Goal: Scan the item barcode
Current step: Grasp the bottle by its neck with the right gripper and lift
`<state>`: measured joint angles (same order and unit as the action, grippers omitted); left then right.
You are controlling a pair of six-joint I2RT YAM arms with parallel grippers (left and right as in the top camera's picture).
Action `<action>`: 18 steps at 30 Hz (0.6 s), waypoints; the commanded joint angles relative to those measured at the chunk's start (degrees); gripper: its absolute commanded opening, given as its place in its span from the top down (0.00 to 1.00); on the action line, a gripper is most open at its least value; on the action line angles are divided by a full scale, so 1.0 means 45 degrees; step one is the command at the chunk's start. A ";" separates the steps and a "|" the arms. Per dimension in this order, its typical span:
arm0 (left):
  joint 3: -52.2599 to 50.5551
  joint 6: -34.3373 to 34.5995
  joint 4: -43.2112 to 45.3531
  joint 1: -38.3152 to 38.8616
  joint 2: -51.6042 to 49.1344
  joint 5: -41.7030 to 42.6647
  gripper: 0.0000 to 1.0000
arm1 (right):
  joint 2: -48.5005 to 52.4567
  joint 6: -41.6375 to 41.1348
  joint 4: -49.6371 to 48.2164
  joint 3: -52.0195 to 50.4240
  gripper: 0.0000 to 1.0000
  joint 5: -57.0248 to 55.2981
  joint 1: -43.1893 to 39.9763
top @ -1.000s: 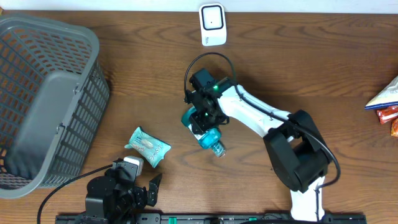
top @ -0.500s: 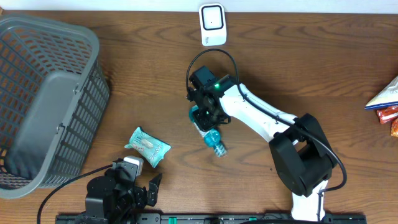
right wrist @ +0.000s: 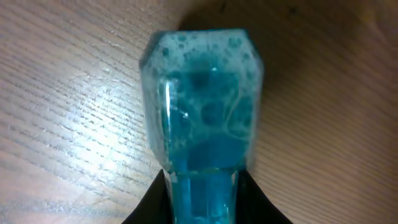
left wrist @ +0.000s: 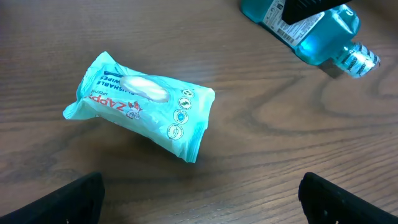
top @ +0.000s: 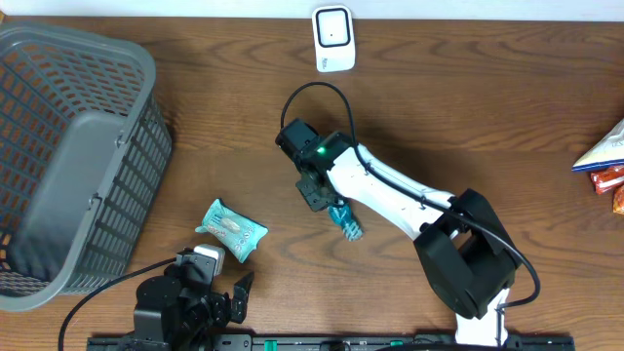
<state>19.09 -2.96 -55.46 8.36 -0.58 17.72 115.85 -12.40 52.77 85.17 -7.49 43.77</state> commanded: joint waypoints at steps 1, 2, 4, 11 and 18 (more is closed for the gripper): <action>0.0019 0.0015 -0.0155 0.0005 0.0053 0.0058 0.01 | -0.0073 -0.0214 -0.0185 0.0010 0.99 -0.0185 -0.0010; 0.0019 0.0015 -0.0155 0.0010 0.0053 0.0058 0.01 | -0.0073 -0.0097 -0.0291 -0.0029 0.99 0.0073 -0.0044; 0.0019 0.0015 -0.0155 0.0010 0.0053 0.0058 0.01 | -0.0073 0.0233 -0.0636 -0.0175 0.99 0.0821 -0.0117; 0.0019 0.0015 -0.0155 0.0010 0.0053 0.0058 0.01 | -0.0277 0.0869 -0.1501 -0.0505 0.99 0.3623 -0.0641; 0.0019 0.0015 -0.0155 0.0010 0.0053 0.0058 0.01 | -0.0510 0.3648 -0.1729 -0.0675 0.99 1.0909 -0.2973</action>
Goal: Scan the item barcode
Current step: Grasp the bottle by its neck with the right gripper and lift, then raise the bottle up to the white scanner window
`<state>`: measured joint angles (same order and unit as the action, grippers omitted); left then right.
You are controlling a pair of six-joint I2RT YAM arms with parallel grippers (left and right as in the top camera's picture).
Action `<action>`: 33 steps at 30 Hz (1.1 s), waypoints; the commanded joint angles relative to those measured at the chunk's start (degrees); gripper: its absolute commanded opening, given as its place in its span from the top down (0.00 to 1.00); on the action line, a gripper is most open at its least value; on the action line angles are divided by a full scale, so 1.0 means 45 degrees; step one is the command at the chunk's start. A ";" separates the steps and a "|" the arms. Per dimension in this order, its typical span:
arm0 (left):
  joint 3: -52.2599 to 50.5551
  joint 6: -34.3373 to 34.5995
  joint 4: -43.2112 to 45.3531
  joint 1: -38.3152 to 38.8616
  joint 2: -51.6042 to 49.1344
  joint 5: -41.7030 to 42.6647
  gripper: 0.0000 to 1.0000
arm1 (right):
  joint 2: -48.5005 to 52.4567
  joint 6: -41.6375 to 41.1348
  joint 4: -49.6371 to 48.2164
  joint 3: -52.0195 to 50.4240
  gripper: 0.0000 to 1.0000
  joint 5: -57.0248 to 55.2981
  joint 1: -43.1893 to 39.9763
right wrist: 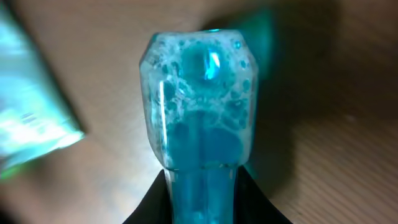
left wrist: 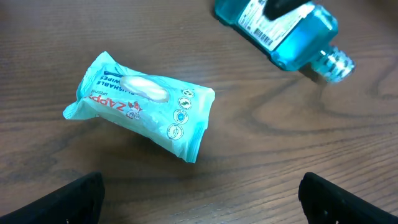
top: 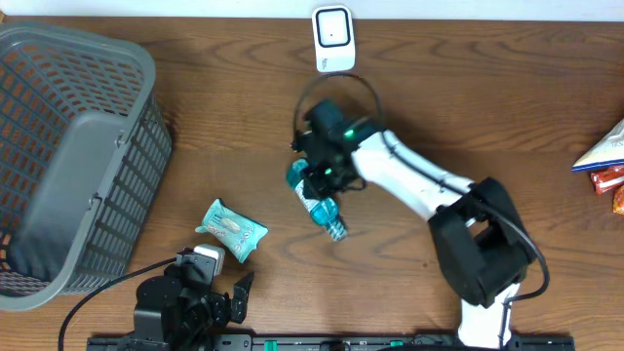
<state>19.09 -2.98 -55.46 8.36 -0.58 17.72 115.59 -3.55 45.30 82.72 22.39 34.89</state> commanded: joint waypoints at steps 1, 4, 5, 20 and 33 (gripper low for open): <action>0.0019 0.0019 -0.0155 0.0005 0.0053 0.0058 0.01 | -0.0452 0.1792 -0.0068 -0.0185 0.99 0.4537 -0.1277; 0.0019 0.0019 -0.0155 0.0005 0.0053 0.0058 0.01 | -0.0452 0.1933 -0.0068 -0.0272 0.99 0.4663 -0.1812; 0.0019 0.0019 -0.0155 0.0005 0.0053 0.0058 0.01 | -0.0452 0.2074 -0.0058 -0.0282 0.99 0.4862 -0.1933; 0.0019 0.0019 -0.0155 0.0005 0.0053 0.0058 0.01 | -0.0447 0.4425 -0.0277 -0.0597 0.99 1.3731 -0.3507; 0.0019 0.0019 -0.0155 0.0005 0.0053 0.0058 0.01 | -0.0447 0.0053 -0.7543 -0.0597 0.99 0.9782 -0.4090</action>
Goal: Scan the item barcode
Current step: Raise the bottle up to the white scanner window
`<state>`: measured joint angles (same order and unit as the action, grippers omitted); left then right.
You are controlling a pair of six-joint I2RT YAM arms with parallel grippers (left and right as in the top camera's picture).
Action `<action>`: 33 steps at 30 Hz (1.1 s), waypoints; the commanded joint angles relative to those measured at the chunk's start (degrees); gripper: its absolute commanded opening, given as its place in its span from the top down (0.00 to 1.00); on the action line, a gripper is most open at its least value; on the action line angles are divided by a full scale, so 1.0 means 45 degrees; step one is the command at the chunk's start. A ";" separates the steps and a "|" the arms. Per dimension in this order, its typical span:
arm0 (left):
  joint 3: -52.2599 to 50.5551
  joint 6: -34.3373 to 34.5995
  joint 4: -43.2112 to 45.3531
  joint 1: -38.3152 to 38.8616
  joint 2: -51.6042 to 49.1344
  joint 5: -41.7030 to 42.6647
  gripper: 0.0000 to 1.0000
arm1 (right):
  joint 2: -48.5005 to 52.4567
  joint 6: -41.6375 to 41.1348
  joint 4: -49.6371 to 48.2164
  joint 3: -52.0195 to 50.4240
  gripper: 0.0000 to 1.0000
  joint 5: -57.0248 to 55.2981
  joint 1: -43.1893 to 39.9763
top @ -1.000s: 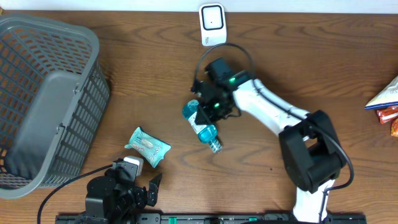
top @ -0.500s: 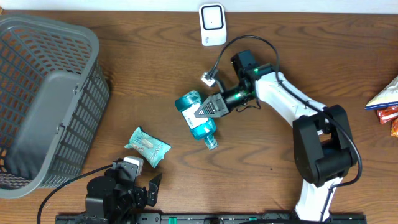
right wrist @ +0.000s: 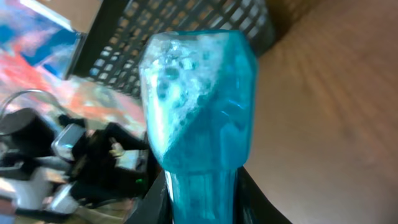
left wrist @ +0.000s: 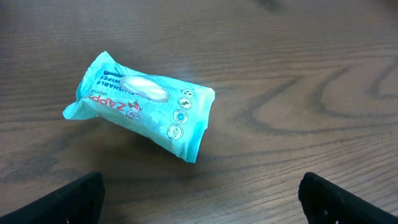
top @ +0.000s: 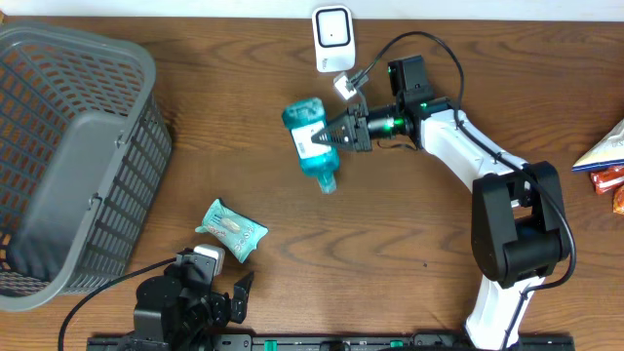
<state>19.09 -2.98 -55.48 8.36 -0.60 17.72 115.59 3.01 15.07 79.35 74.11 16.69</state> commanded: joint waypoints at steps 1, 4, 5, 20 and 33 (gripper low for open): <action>0.0019 0.0019 -0.0151 0.0005 0.0058 0.0058 0.01 | -0.0447 -0.1200 -0.0928 0.0151 0.99 -0.2657 -0.0029; 0.0019 0.0019 -0.0151 0.0005 0.0058 0.0058 0.01 | -0.0447 0.0495 -0.0937 0.0155 0.99 -0.5387 0.0131; 0.0019 0.0019 -0.0151 0.0005 0.0058 0.0058 0.01 | -0.0447 0.1044 -0.0981 0.0165 0.99 -0.6076 0.0209; 0.0019 0.0019 -0.0151 0.0005 0.0058 0.0058 0.01 | -0.0447 0.5464 -0.3351 0.0199 0.99 -1.6043 0.0913; 0.0019 0.0019 -0.0151 0.0010 0.0058 0.0058 0.01 | 0.1598 1.1944 -0.5775 0.2249 0.99 -2.1454 0.2307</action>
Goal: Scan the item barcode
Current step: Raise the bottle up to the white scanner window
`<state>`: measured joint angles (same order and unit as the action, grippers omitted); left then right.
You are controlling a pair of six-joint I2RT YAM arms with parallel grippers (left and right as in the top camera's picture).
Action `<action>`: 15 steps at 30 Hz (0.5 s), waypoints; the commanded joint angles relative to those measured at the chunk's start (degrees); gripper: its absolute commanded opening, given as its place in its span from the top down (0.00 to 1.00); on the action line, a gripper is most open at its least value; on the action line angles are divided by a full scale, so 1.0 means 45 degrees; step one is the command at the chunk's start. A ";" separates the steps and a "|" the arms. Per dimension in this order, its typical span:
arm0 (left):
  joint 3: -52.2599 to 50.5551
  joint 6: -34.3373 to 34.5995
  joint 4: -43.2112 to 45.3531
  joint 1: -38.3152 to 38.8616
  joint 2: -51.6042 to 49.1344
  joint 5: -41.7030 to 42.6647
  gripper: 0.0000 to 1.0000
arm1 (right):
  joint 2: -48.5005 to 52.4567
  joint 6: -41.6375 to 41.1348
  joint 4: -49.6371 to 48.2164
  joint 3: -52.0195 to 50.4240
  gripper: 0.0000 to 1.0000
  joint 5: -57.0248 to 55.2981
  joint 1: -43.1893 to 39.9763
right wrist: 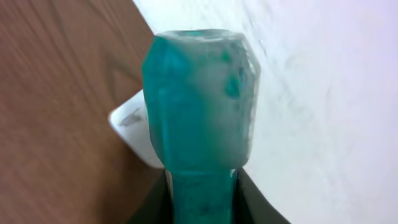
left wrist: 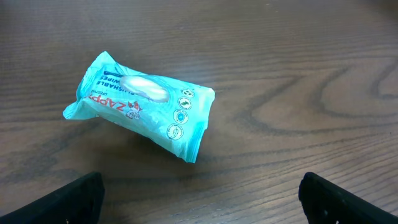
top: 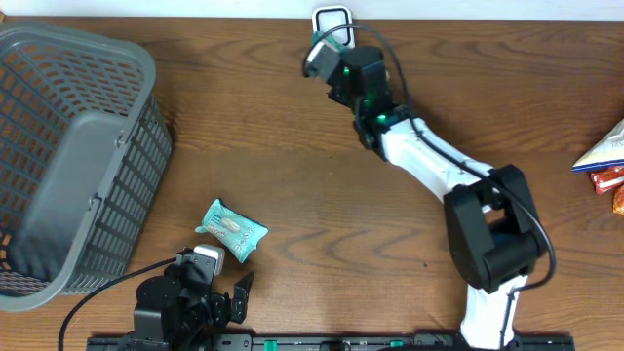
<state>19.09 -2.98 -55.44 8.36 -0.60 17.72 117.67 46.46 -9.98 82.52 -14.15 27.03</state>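
Note:
My right gripper (right wrist: pixel 200 186) is shut on a blue liquid-filled bottle (right wrist: pixel 199 106), which fills the right wrist view. Just behind the bottle is the white barcode scanner (right wrist: pixel 134 134) at the table's back edge. In the overhead view the right gripper (top: pixel 328 51) is right at the scanner (top: pixel 332 14), and the wrist hides nearly all of the bottle. At the front left my left gripper (left wrist: pixel 199 205) rests open, its fingers (left wrist: pixel 74 199) wide apart and nothing between them.
A teal wipes packet (left wrist: pixel 140 106) lies in front of the left gripper, also seen from above (top: pixel 232 228). A grey mesh basket (top: pixel 68 146) stands at the left. Snack packets (top: pixel 604 161) lie at the right edge.
The right gripper has moved with the bottle from mid-table, below the scanner, up to the scanner at the back edge. The left arm and the wipes packet have not moved.
At first the right gripper held the blue bottle low at the table's middle. Then the bottle was a little further left and back, then turned sideways with its label up below the scanner. Now it is held right at the scanner.

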 commanded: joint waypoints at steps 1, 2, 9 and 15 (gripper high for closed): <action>0.0019 0.0019 -0.0160 0.0005 0.0058 0.0058 0.01 | 0.1695 0.2880 -0.0209 0.2205 0.99 -0.2268 0.0068; 0.0019 0.0019 -0.0160 0.0005 0.0058 0.0058 0.01 | 0.2137 0.3298 -0.0209 0.2778 0.99 -0.2642 0.0107; 0.0019 0.0019 -0.0160 0.0005 0.0058 0.0063 0.01 | 0.4745 0.5309 0.0102 0.6173 0.99 -0.4002 0.0369; 0.0019 0.0019 -0.0160 0.0005 0.0058 0.0058 0.01 | 0.4745 0.5246 0.0073 0.6193 0.99 -0.3633 0.0505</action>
<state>19.09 -2.98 -55.46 8.36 -0.60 17.72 140.27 68.64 -8.64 107.72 -29.85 28.71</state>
